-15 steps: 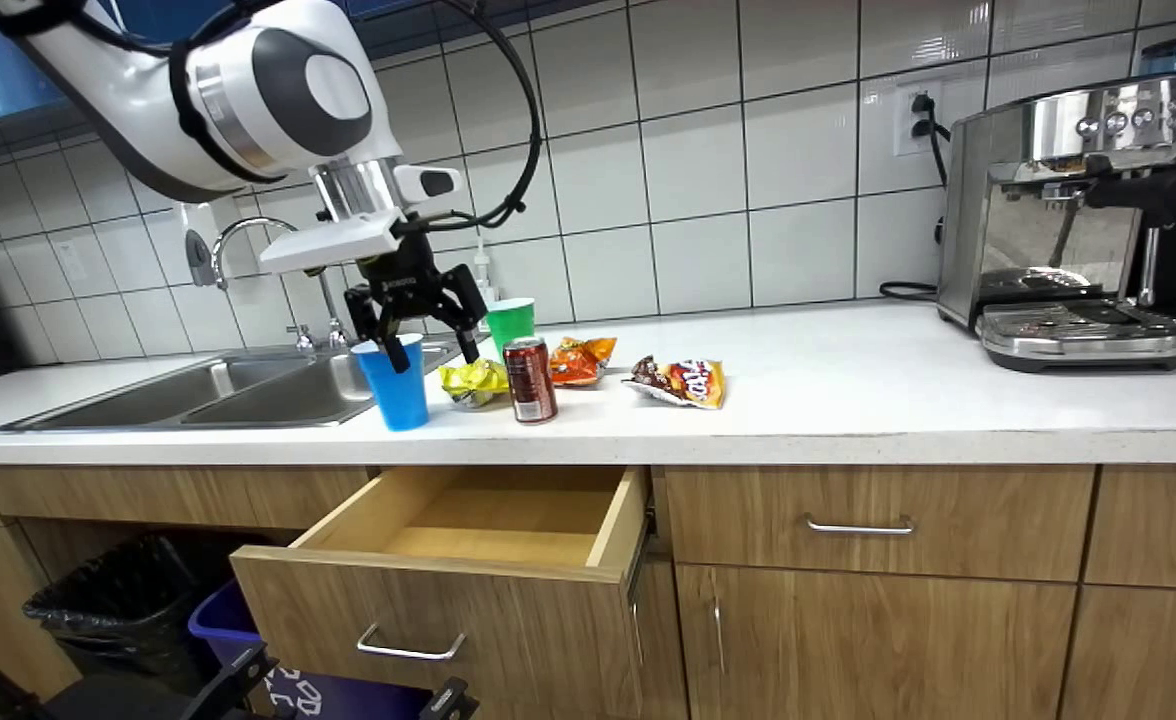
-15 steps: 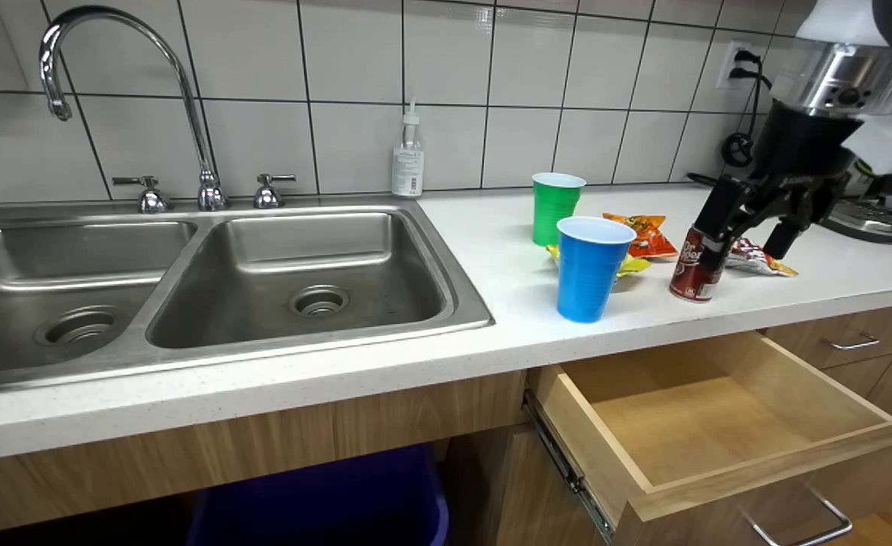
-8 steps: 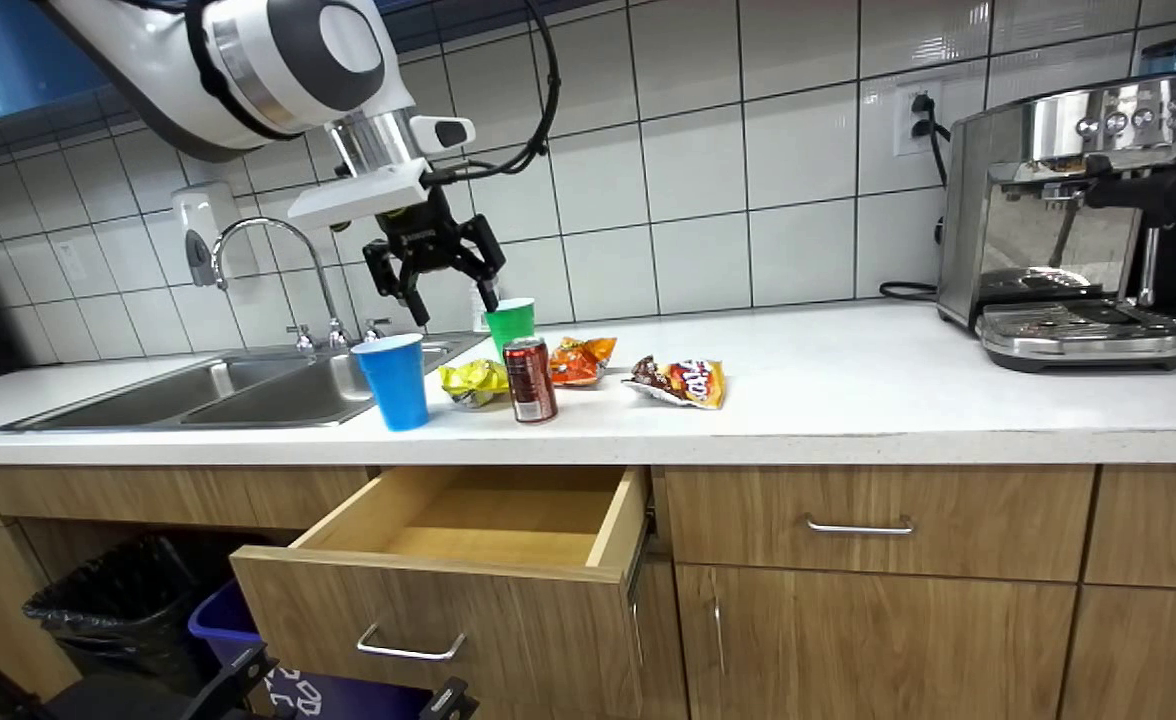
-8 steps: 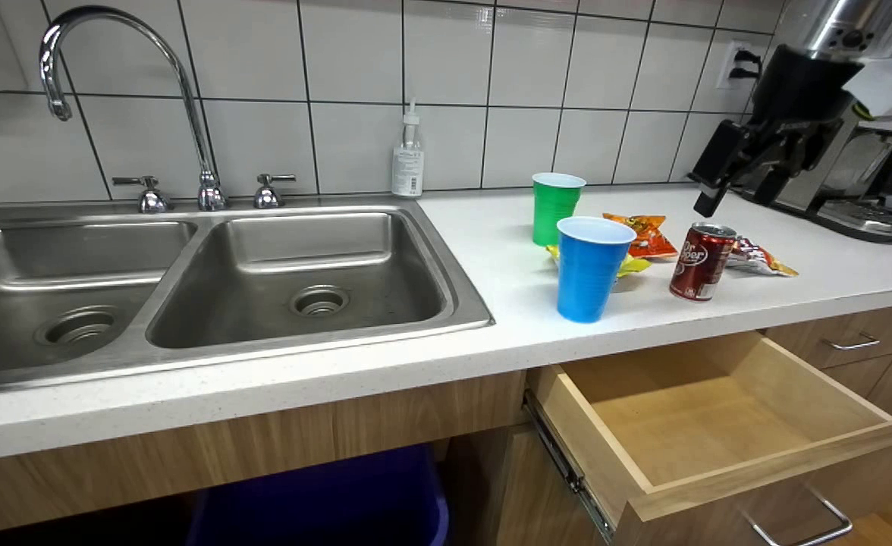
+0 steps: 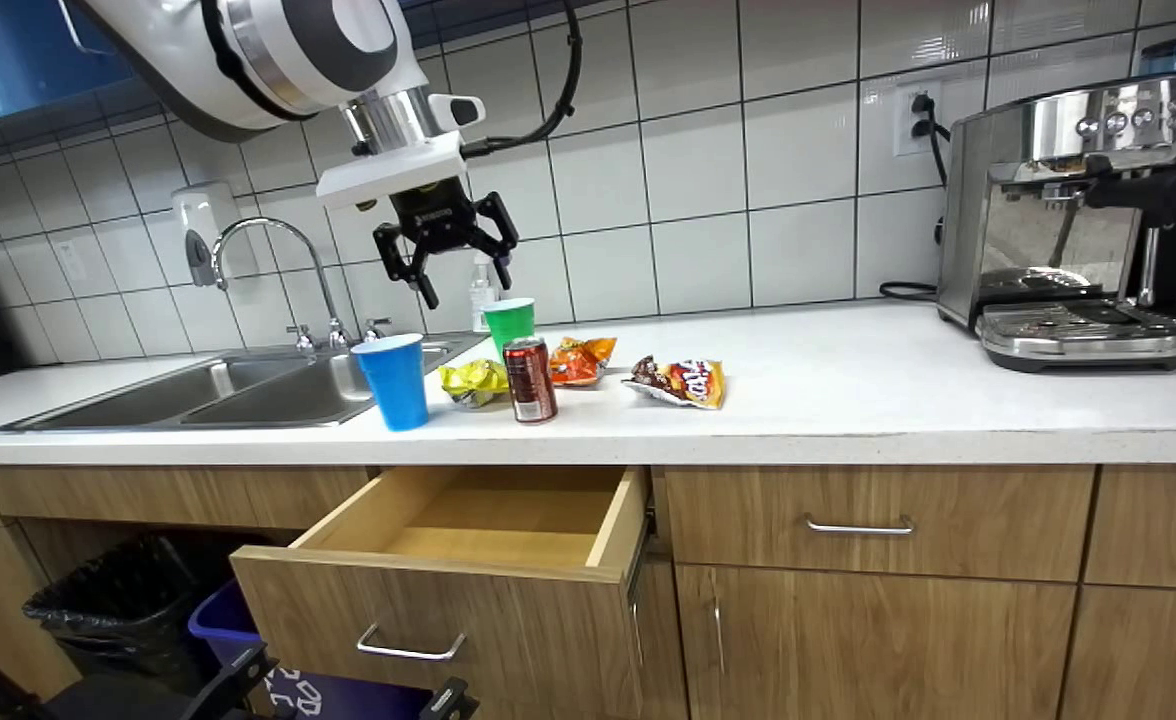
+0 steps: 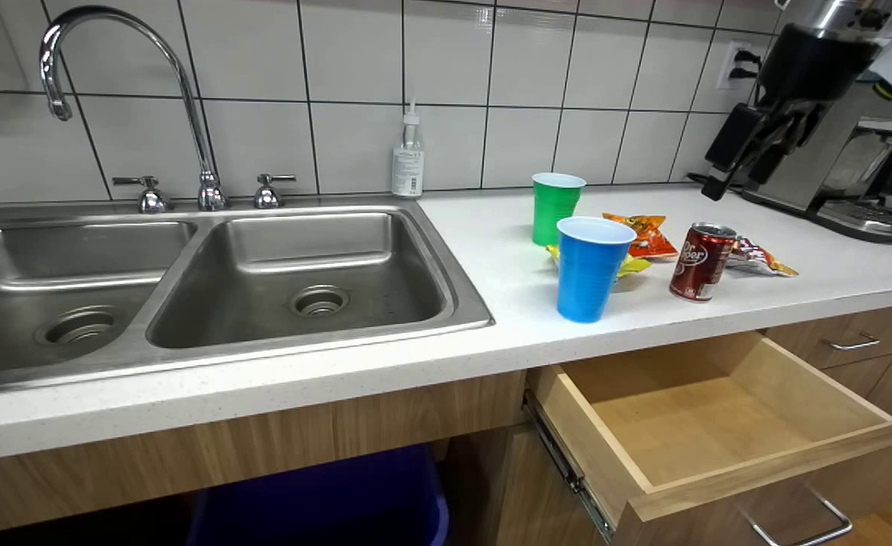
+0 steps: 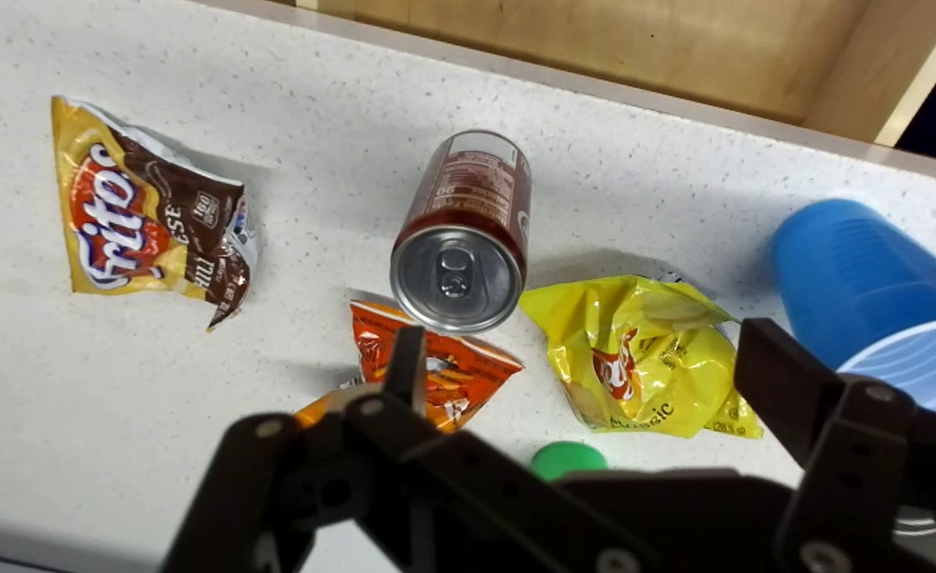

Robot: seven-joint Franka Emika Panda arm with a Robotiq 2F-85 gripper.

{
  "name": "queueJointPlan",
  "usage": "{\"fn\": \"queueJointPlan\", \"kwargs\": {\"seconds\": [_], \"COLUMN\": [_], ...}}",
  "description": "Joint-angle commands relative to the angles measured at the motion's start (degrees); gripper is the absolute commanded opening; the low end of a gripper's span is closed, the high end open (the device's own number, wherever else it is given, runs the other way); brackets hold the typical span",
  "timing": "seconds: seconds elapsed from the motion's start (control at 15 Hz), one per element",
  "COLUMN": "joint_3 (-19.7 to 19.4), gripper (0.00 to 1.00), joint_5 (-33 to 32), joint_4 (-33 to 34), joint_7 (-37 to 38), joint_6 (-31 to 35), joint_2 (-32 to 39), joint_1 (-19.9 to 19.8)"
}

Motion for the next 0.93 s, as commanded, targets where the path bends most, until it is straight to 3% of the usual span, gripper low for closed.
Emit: {"fn": "queueJointPlan", "kwargs": {"seconds": [0.0,0.4,0.87], "joint_3": [-0.7,-1.2,-0.6], "gripper": [1.00,1.00,1.00], "joint_5": [2.5,7.0,5.2], "joint_4": [1.5,2.0,0.8], "joint_7": [-6.1,-12.9,-9.8], "joint_6": [-0.5,-1.1,0.0], "joint_2": [0.5,0.6,0.2], "joint_1": [0.4,0.9,0.1]}}
